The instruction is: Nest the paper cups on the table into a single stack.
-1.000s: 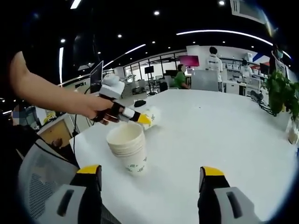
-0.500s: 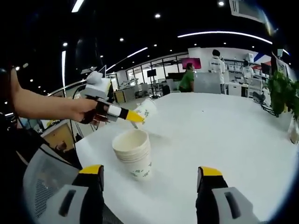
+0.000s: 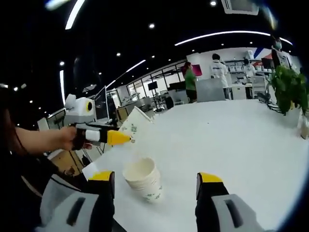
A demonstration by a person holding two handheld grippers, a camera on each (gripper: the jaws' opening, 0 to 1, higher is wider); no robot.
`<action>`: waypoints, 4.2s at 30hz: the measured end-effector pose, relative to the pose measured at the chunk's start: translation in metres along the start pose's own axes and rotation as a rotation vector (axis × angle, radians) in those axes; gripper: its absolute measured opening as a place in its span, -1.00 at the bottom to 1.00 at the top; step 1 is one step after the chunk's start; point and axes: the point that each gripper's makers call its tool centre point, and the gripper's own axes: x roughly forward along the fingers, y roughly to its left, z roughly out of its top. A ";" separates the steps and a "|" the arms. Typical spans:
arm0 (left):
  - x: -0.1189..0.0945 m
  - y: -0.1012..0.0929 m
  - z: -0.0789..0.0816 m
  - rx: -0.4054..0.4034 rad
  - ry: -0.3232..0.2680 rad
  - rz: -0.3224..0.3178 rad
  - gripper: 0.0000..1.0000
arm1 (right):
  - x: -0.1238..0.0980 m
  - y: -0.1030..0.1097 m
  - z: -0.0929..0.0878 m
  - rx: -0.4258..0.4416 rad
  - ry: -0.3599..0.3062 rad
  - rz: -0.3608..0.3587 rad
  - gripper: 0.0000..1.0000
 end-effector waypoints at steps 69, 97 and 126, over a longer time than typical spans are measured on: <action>-0.026 -0.097 -0.032 0.286 0.025 -0.316 0.00 | 0.005 0.043 0.041 0.217 -0.036 0.226 -1.00; -0.032 -0.079 -0.069 0.167 0.119 -0.222 0.35 | 0.057 0.011 0.017 0.100 0.026 0.088 -1.00; -0.031 -0.072 -0.086 0.157 0.172 -0.202 0.26 | 0.083 0.004 -0.017 -0.096 0.142 -0.003 -0.90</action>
